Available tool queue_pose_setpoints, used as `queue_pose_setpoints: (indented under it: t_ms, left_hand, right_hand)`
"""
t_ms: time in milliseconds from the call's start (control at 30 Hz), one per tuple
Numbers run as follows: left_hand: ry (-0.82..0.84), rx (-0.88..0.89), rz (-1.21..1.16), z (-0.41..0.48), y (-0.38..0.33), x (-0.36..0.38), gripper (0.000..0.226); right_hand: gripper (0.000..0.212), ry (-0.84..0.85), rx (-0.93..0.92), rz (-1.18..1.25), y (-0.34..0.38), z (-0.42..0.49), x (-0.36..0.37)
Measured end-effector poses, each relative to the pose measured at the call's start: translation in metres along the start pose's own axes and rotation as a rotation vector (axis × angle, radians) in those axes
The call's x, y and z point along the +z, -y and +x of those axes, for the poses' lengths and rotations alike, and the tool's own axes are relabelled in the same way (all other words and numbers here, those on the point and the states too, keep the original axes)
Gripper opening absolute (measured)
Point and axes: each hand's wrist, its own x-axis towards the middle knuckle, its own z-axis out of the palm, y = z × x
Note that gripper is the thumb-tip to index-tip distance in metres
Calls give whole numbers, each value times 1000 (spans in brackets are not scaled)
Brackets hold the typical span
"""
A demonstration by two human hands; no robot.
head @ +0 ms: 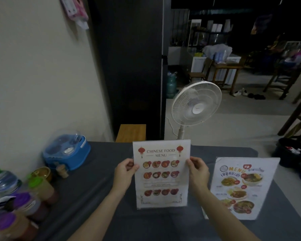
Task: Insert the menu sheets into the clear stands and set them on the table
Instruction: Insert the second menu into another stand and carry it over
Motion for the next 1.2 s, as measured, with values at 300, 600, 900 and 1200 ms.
queue_pose_setpoints:
  t_ms: [300, 600, 900, 1200]
  left_hand:
    - [-55, 12, 53, 82, 1, -85, 6]
    - [-82, 33, 112, 181, 22, -163, 7]
    - [-111, 0, 172, 252, 60, -201, 13]
    - [-197, -56, 157, 280, 89, -213, 10]
  right_hand:
    - [7, 85, -40, -24, 48, 33, 106]
    - [9, 169, -26, -26, 57, 67, 218]
    - [3, 275, 25, -7, 40, 99, 295]
    - [13, 316, 45, -43, 36, 119, 343]
